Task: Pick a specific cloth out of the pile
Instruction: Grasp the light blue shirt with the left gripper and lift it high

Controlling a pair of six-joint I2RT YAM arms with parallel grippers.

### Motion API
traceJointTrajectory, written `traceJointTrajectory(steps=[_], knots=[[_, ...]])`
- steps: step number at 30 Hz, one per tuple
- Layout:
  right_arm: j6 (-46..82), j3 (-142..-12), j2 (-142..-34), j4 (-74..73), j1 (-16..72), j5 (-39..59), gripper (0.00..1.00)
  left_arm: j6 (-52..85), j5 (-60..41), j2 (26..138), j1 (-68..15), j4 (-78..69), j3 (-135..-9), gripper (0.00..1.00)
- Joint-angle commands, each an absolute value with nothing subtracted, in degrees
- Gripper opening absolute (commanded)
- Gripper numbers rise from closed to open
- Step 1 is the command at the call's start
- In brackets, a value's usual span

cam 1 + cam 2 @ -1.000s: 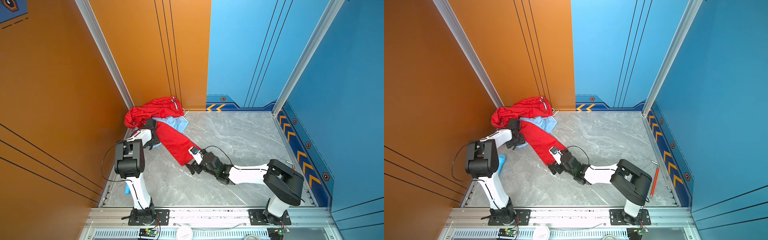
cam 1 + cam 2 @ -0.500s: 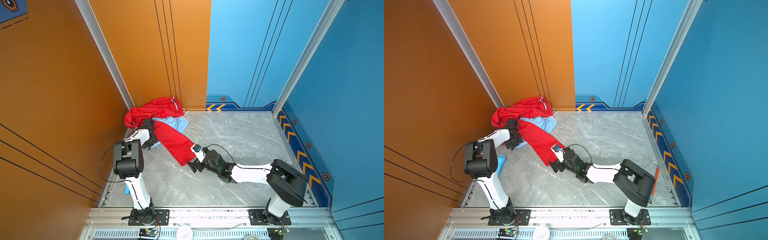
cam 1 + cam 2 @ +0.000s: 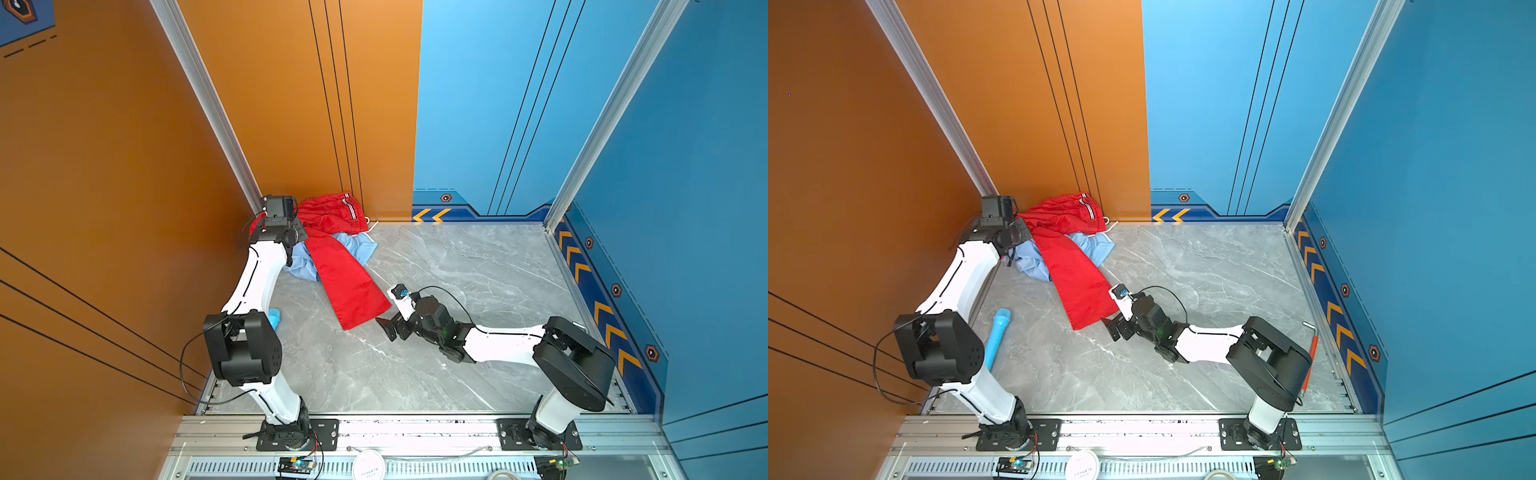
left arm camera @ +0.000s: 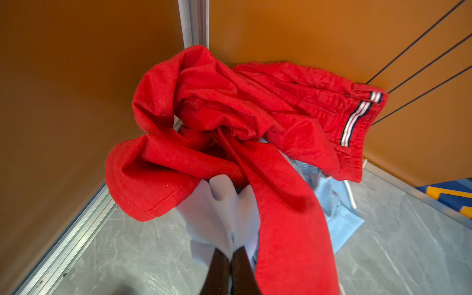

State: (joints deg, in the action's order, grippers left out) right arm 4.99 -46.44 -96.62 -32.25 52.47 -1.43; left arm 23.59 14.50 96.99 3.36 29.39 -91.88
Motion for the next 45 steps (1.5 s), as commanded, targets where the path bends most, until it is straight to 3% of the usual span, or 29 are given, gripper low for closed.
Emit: traceJointTrajectory(steps=[1,6,12,21,28,33,36,41,45], knots=[[8.3,-45.3,-94.9,-34.3,51.1,-0.4,1.0,27.0,15.4,94.9,0.8,26.8,-87.8,0.0],[9.1,-44.7,-94.4,-34.5,50.0,-0.4,1.0,26.9,21.4,91.5,-2.5,20.1,-80.8,0.0],[9.7,-44.4,-94.1,-34.7,49.2,-0.4,1.0,15.9,30.1,87.9,-7.5,20.1,-83.0,0.0],[10.1,-44.5,-94.5,-34.7,49.0,-0.6,1.0,4.2,31.2,86.7,-12.2,20.6,-91.5,0.0],[10.4,-46.3,-96.0,-31.4,48.6,-2.8,1.0,-5.2,33.0,95.0,-12.3,22.4,-110.9,0.0],[10.8,-46.1,-96.0,-31.3,47.5,-2.8,1.0,-11.0,36.0,104.9,-13.3,24.6,-137.4,0.0],[11.6,-45.6,-95.7,-31.5,46.6,-3.6,1.0,-10.8,27.5,108.6,-15.3,23.6,-153.3,0.0],[13.4,-42.0,-92.5,-34.6,44.6,-11.5,1.0,2.8,-0.3,105.9,-21.1,16.1,-151.0,0.0],[13.4,-37.1,-86.6,-37.0,43.1,-18.7,1.0,3.7,-14.0,110.9,-30.1,14.9,-154.4,0.0]])
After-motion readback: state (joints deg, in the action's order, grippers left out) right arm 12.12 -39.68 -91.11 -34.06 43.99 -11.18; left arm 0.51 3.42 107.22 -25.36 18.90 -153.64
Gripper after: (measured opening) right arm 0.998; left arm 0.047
